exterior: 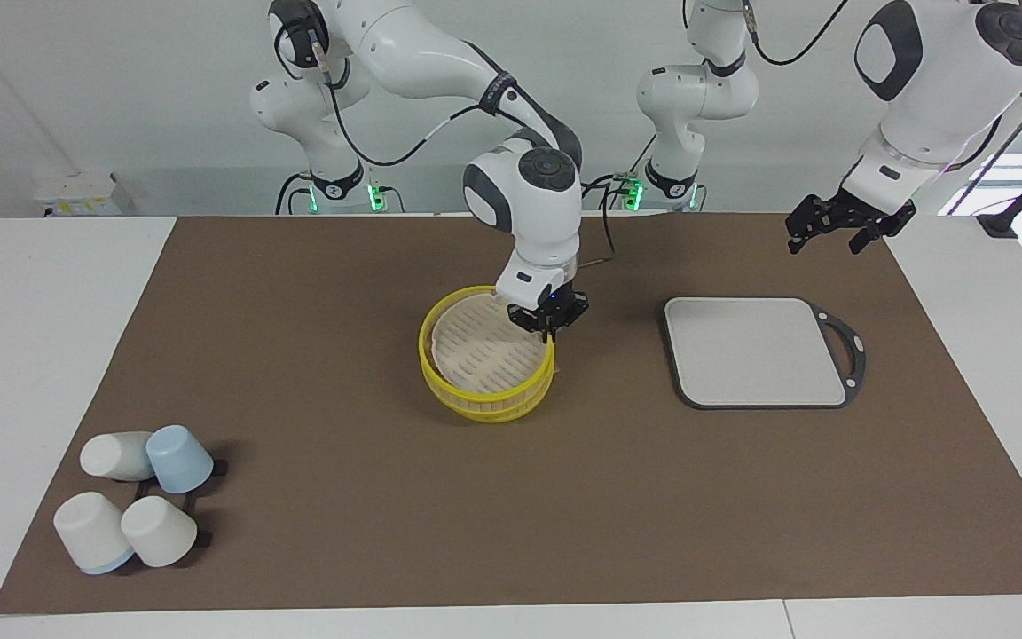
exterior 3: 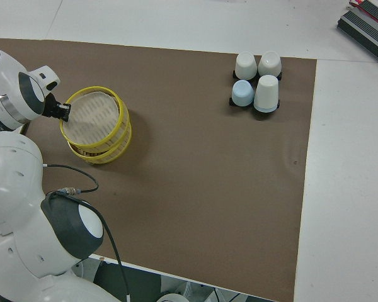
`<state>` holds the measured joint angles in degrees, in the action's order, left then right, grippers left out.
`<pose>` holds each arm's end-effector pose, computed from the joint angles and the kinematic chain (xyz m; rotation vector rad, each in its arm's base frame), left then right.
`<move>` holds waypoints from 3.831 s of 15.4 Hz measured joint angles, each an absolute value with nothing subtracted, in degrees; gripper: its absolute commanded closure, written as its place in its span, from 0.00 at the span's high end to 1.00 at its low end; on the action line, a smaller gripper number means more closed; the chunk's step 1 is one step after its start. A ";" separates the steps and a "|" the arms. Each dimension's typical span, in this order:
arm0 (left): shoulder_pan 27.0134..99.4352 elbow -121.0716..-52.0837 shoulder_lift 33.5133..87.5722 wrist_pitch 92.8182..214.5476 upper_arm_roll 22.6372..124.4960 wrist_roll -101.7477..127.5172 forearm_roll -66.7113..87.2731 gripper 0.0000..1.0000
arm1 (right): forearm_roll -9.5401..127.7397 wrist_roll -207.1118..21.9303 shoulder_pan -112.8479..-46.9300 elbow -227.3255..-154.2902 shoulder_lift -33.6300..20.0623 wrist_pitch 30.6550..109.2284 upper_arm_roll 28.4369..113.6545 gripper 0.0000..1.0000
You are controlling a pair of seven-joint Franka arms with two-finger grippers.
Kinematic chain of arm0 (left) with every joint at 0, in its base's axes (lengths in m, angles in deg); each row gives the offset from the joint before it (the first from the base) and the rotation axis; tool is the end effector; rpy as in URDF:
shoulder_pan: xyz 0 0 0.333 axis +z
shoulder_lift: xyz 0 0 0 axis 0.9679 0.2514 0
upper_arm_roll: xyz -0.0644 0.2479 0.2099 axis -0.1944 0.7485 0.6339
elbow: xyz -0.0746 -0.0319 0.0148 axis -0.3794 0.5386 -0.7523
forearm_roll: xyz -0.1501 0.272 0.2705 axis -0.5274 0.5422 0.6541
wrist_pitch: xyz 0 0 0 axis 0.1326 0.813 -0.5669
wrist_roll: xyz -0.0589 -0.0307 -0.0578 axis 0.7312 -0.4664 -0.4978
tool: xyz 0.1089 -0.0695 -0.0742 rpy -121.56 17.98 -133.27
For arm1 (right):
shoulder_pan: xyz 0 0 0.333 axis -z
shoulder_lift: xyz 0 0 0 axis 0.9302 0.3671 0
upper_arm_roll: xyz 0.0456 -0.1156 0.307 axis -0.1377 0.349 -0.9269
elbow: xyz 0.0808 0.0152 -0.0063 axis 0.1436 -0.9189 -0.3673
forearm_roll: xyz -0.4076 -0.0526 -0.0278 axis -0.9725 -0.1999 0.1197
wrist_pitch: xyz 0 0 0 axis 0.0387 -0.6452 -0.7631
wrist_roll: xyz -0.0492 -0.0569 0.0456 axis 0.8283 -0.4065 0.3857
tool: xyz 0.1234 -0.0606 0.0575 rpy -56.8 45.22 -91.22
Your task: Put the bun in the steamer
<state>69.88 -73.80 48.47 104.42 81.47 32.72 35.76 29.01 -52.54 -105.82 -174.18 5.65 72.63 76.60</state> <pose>0.5525 -0.0052 0.5631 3.1335 -0.1394 -0.1426 0.5684 0.4578 0.3554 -3.0633 -0.1762 -0.0991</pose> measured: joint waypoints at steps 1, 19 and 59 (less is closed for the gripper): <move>69.87 -73.12 48.24 103.63 81.44 32.74 35.75 1.00 | 29.06 -51.86 -106.02 -174.32 5.64 73.03 76.59 0.00; 69.90 -72.52 47.28 102.76 81.45 32.75 35.75 1.00 | 29.43 -48.90 -107.23 -175.63 5.24 70.17 76.72 1.00; 69.90 -72.29 47.28 103.47 81.41 32.75 35.36 1.00 | 26.89 -80.83 -68.61 -182.96 -22.00 46.29 75.23 1.00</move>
